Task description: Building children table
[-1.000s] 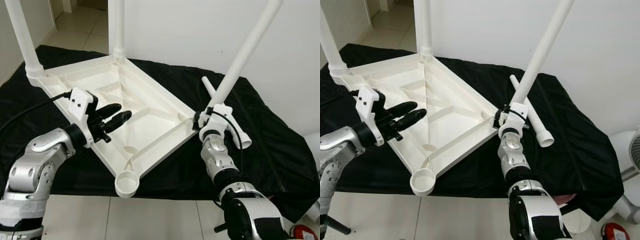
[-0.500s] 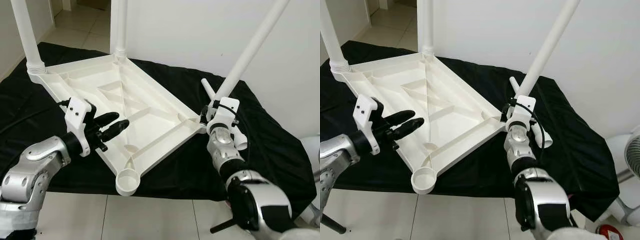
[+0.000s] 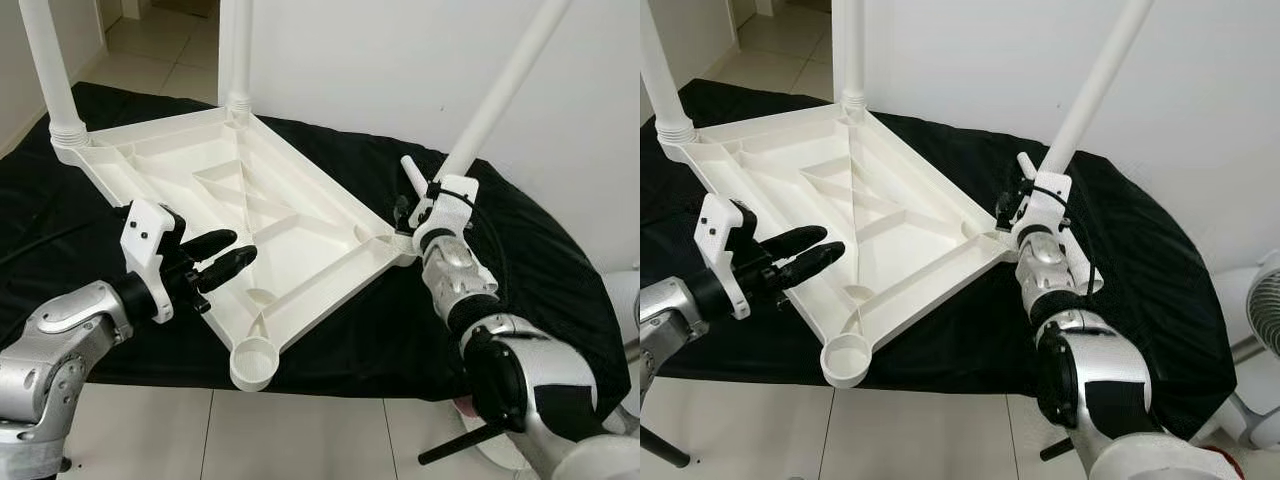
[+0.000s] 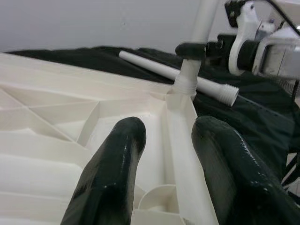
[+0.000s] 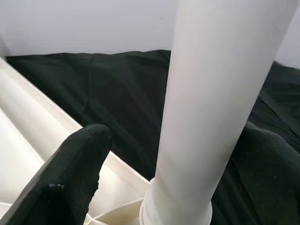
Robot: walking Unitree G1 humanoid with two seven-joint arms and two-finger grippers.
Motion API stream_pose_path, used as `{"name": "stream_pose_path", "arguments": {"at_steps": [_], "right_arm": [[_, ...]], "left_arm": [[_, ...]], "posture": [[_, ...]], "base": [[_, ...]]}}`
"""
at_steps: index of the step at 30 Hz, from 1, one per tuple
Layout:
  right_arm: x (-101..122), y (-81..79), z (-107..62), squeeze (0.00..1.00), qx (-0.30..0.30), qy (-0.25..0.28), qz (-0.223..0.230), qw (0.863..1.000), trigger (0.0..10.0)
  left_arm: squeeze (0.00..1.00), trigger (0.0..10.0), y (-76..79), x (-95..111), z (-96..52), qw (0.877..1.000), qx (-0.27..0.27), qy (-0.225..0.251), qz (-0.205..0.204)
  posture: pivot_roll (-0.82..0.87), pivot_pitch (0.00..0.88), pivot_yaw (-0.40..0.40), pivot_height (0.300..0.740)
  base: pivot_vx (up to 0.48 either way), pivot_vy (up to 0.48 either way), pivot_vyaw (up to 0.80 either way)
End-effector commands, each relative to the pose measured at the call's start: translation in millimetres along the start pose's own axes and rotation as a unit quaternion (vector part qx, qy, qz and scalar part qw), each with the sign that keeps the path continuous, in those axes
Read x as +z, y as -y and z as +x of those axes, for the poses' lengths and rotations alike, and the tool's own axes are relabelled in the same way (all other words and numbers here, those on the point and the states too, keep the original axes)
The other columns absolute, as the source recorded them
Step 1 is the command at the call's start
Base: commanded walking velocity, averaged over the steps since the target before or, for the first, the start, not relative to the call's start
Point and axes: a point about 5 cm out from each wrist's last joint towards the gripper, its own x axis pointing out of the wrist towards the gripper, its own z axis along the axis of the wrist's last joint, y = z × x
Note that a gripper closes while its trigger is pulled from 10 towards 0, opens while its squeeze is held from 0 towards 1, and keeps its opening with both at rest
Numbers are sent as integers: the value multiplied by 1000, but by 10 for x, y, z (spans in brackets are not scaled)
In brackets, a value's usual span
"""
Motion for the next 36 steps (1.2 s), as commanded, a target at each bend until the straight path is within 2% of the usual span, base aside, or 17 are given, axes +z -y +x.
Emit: {"name": "stream_pose_path", "arguments": {"at_steps": [1, 3, 4, 10, 11, 16, 23, 25, 29, 31, 36], "right_arm": [[144, -38, 48, 0, 30, 10, 6, 999, 10000], [168, -69, 58, 0, 43, 10, 10, 999, 10000], [190, -142, 66, 0, 69, 9, 15, 997, 10000], [183, -283, 64, 0, 106, 6, 6, 994, 10000], [177, -416, 54, 0, 137, 7, -1, 991, 10000], [172, -494, 45, 0, 147, 12, -10, 989, 10000], [88, -346, 23, 0, 85, 21, 3, 996, 10000], [-47, -214, -44, 0, 58, 33, 17, 998, 10000], [-137, -118, -106, 0, 30, 48, 10, 998, 10000], [-248, -46, -186, 0, 11, 58, 14, 998, 10000], [-334, -2, -267, 0, -3, 69, 14, 998, 10000]], "left_arm": [[0, 10000, 54, 10, -2, 1000, -13, 0, -4], [0, 10000, 62, 9, -6, 1000, -15, -1, -5], [0, 10000, 71, 7, -13, 1000, -19, -4, -6], [0, 10000, 61, 7, -29, 1000, -19, -8, -7], [0, 10000, 48, 16, -42, 1000, -20, -12, -7], [0, 10000, 37, 28, -44, 1000, -24, -19, -6], [0, 10000, 42, 26, -61, 999, -30, -27, -7], [0, 10000, 26, 6, -44, 999, -32, -33, -11], [0, 10000, 32, 1, -56, 999, -36, -36, -12], [0, 10000, 17, -32, -46, 998, -37, -42, -12], [0, 10000, -5, -70, -33, 998, -32, -49, -12]], "posture": [[135, 43, -202, 740], [134, 44, -199, 740], [134, 48, -188, 740], [131, 51, -168, 740], [132, 53, -155, 740], [136, 57, -149, 740], [136, 62, -132, 740], [119, 54, -115, 740], [119, 54, -115, 740], [103, 48, -113, 740], [90, 42, -109, 740]], "base": [[0, 0, 0], [0, 0, 0], [0, 0, 0], [0, 0, 0], [0, 0, 0], [0, 0, 0], [0, 0, 0], [0, 0, 0], [0, 0, 0], [0, 0, 0], [0, 0, 0]]}}
